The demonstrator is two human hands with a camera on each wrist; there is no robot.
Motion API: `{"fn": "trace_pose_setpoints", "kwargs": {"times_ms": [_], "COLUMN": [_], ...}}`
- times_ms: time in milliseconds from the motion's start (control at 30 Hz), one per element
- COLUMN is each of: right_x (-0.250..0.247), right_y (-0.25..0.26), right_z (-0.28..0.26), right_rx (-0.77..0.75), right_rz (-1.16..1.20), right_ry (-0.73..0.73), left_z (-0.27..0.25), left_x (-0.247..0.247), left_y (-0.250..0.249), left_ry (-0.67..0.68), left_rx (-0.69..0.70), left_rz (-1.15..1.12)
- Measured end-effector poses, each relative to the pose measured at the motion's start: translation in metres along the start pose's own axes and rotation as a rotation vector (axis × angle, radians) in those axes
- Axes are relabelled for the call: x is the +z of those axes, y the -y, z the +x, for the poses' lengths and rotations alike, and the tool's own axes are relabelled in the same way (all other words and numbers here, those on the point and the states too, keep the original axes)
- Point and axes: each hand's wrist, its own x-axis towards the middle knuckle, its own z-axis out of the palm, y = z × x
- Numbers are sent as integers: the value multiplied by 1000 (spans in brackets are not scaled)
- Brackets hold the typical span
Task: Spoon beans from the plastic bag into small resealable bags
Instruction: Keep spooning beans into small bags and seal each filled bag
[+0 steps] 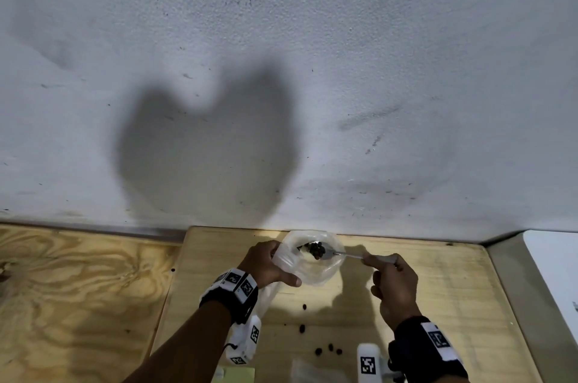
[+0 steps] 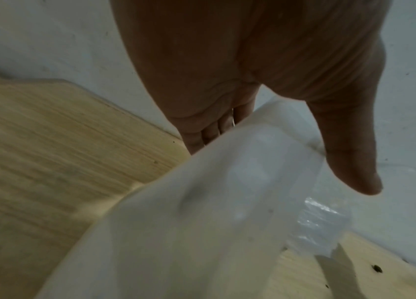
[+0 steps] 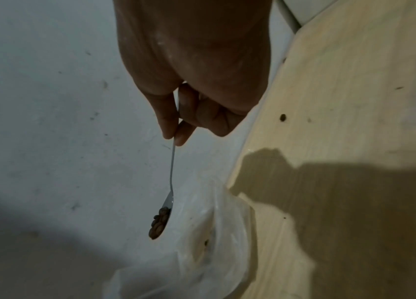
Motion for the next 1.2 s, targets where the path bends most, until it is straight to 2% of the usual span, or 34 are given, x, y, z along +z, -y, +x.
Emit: {"fn": "trace_pose_setpoints", "kwargs": {"times_ms": [167, 367, 433, 567, 667, 767, 933, 1033, 1200], "right_x": [17, 39, 37, 20, 16, 24, 34, 37, 38], "right_y": [18, 18, 16, 10, -2, -19, -33, -40, -47], "right_z": [-9, -23, -23, -14, -7, -3, -5, -5, -4], "right_rx": [-143, -539, -599, -611, -569, -516, -675, -653, -525], "right_rz": [-64, -423, -454, -323, -373, -530, -719, -691, -488], "right_ry": [96, 299, 290, 69, -55, -87, -109, -122, -124], "left_z": [-3, -1, 1, 4, 5, 6, 6, 7, 10], "left_x": [6, 5, 4, 3, 5, 7, 5, 2, 1], "left_y": [-7, -9, -7, -4, -2, -1, -1, -3, -3], "left_ry": [1, 28, 17, 9, 18, 32, 44, 53, 62], "left_rx": [1, -9, -32, -45, -51, -45, -32, -25, -12], "left_rz": [40, -52, -69, -69, -85, -89, -108, -106, -87]}}
